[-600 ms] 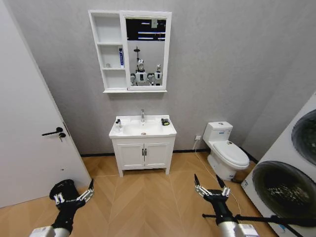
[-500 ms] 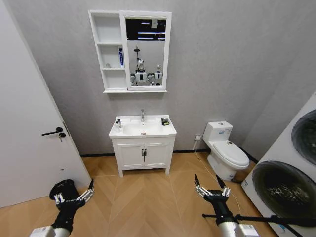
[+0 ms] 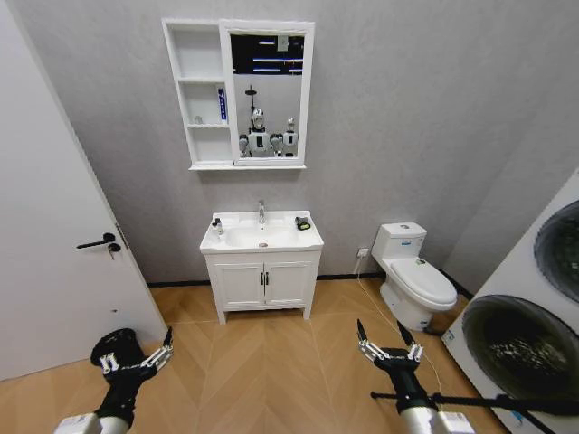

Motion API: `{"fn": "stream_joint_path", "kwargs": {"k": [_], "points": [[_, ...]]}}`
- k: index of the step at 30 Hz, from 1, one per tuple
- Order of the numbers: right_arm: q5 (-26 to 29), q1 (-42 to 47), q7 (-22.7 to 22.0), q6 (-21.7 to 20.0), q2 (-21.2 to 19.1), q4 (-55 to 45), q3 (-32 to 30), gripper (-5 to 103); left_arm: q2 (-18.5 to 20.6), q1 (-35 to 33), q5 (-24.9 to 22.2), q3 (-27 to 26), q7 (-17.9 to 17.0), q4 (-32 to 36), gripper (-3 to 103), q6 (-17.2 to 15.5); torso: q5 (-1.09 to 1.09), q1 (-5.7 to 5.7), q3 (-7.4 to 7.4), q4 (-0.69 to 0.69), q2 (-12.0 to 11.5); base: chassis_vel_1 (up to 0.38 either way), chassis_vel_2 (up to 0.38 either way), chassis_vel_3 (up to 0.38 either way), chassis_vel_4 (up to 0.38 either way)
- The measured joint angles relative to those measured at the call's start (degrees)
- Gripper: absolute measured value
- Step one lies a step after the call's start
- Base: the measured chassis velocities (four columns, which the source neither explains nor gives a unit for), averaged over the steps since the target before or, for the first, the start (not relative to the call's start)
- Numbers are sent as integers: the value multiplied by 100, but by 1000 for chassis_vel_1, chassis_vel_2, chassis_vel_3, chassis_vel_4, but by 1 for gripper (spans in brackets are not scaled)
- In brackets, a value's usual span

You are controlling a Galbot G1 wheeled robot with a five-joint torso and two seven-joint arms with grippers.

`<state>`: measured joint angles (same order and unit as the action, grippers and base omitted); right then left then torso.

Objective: Move facial cleanser and shampoo from washbasin to cabinet, then wipe washbasin with towel.

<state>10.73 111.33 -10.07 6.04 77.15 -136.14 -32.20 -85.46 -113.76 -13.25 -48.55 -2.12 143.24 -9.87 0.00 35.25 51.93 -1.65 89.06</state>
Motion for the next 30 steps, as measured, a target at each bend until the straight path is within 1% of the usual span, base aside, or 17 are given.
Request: {"fn": "stream_joint_path", "kwargs": {"k": [5, 15, 18, 21, 22, 24, 28, 29, 30], "points": [[-42, 51, 8, 75, 14, -1, -9, 100, 9, -1, 5, 28, 0, 0, 96, 0, 0, 0, 0, -1, 0, -107, 104, 117, -108], [-94, 83, 65, 122, 19, -1, 7, 100, 27, 15, 4, 36, 2, 0, 96, 0, -1, 2, 1, -1, -1, -211, 230, 206, -214], [-112, 67, 88, 141, 18, 21, 6, 100, 30, 17, 4, 38, 3, 0, 96, 0, 2, 2, 1, 0, -1, -285, 270, 283, -266], [-124, 56, 94, 149, 29, 54, 20, 100, 37, 19, 4, 37, 3, 0, 96, 0, -2, 2, 1, 0, -1, -307, 323, 330, -312], [-128, 53, 96, 151, 33, 69, 25, 100, 40, 20, 4, 37, 7, 0, 96, 1, 0, 1, 1, -2, 0, -358, 334, 351, -355], [-133, 44, 96, 153, 35, 90, 36, 100, 42, 25, 4, 34, 7, 0, 96, 1, 3, 2, 1, 0, -1, -345, 362, 344, -355], [-141, 14, 97, 166, 35, 124, 46, 100, 44, 33, 4, 32, 8, 0, 96, 1, -3, 2, 1, -1, -1, -360, 371, 378, -378], [-142, -8, 96, 186, 32, 142, 46, 100, 42, 35, 4, 32, 8, 0, 96, 1, 6, 3, 2, 1, -2, -367, 384, 342, -373], [-146, -22, 95, 197, 31, 156, 46, 100, 42, 39, 5, 33, 7, -1, 96, 3, 2, 3, 1, 0, -2, -366, 377, 342, -331]]}}
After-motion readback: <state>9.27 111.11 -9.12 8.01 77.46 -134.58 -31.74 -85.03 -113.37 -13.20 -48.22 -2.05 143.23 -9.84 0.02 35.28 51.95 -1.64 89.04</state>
